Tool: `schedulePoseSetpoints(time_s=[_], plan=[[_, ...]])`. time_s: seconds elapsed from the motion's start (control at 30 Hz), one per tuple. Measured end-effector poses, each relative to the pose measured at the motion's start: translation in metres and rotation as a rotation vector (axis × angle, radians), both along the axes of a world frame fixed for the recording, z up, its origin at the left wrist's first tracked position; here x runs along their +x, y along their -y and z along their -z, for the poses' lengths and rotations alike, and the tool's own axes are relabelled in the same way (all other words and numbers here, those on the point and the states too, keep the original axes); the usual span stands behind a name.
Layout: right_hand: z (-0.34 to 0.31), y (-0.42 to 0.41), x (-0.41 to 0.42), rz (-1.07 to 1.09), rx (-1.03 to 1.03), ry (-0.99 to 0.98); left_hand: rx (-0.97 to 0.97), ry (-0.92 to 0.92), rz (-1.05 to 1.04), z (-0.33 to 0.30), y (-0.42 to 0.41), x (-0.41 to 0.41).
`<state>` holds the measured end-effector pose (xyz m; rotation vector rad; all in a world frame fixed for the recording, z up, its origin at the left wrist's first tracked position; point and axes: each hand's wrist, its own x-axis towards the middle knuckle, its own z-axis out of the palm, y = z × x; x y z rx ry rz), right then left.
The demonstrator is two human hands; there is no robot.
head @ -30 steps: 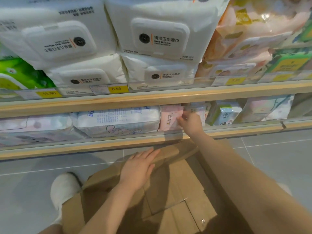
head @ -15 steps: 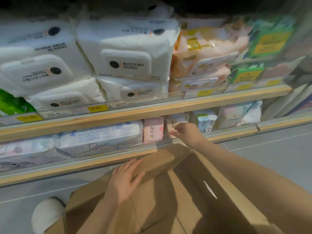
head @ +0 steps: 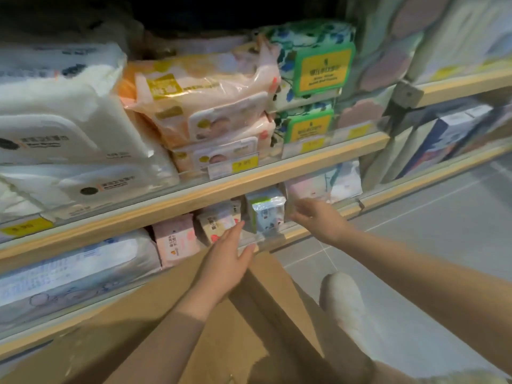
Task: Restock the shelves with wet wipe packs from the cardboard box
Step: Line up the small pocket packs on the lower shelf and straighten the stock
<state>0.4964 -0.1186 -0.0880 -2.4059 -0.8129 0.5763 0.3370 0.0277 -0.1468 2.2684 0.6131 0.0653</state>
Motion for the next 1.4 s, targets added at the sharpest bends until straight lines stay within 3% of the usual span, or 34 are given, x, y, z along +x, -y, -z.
schedulePoseSetpoints(time_s=[0.2, 0.4, 0.6, 0.93, 1.13, 1.27, 1.4], plan=[[0.062, -0.009, 0.018, -0.008, 0.168, -0.122, -0.117, -0.014, -0.174, 0.038, 0.01, 0.057], [0.1, -0.037, 0.037, 0.038, 0.343, -0.106, -0.084, 0.021, -0.276, 0.067, 0.004, 0.095], [0.119, -0.056, 0.043, 0.059, 0.344, -0.227, -0.064, 0.054, -0.326, 0.072, 0.003, 0.109], [0.117, -0.057, 0.036, 0.067, 0.29, -0.031, -0.022, 0.051, -0.321, 0.069, 0.006, 0.109], [0.121, -0.052, 0.022, 0.06, 0.194, 0.226, 0.013, 0.043, -0.345, 0.074, 0.007, 0.109], [0.124, -0.064, 0.023, 0.101, 0.146, 0.297, 0.017, 0.05, -0.383, 0.077, 0.002, 0.11], [0.117, -0.062, 0.021, 0.1, 0.146, 0.246, -0.015, 0.025, -0.357, 0.07, 0.004, 0.107]])
